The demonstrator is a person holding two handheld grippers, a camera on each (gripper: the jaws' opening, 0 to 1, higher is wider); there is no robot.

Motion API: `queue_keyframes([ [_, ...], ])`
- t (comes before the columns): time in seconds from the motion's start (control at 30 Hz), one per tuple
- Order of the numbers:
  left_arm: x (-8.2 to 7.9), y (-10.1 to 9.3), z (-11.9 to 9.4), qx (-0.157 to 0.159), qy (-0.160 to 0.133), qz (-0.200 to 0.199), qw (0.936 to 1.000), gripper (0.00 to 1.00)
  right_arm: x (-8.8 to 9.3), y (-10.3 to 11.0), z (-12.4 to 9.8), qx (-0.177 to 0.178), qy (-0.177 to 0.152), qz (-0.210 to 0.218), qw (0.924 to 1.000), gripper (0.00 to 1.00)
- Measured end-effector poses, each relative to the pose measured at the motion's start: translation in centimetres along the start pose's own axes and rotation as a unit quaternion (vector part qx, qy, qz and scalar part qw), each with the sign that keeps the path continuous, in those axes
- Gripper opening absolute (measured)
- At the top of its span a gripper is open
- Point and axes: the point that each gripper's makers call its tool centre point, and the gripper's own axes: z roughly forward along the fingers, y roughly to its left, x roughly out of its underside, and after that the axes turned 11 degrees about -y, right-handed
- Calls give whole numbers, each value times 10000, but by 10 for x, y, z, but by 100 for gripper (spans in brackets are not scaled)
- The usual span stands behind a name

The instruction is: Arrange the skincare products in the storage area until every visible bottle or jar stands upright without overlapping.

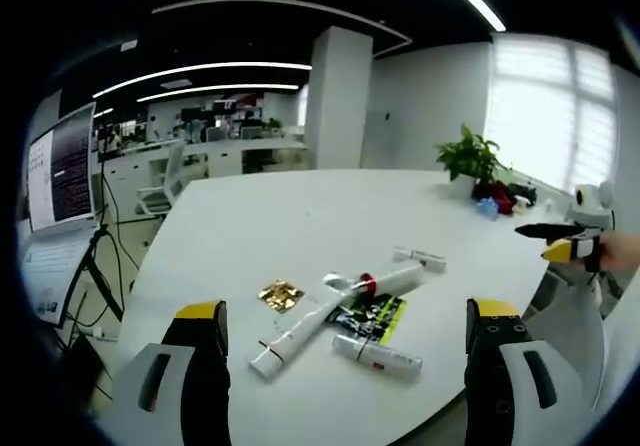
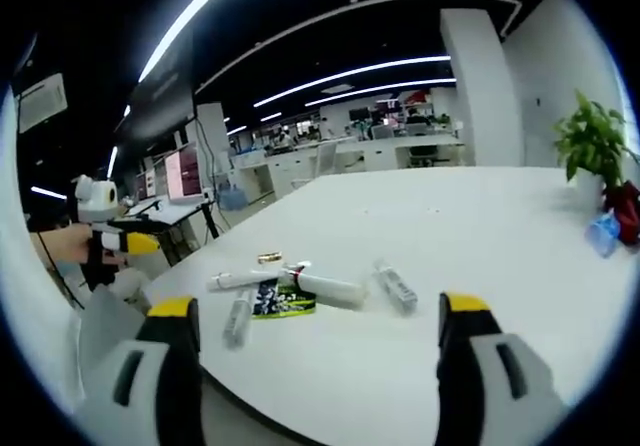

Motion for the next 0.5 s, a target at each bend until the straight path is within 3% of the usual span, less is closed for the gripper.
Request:
queue_keyframes([
  [0.17, 3, 0, 1, 27, 62, 4, 10000, 97, 0, 0, 2, -12, 25, -84, 10000, 99],
  [0.27, 4, 0, 1, 32, 78, 2, 10000, 97, 2, 0, 2, -32, 65, -128, 9999, 93],
  [0.5, 6, 1, 1, 35, 112, -17, 9999, 97, 4, 1, 4, -35, 97, -88, 9999, 96],
])
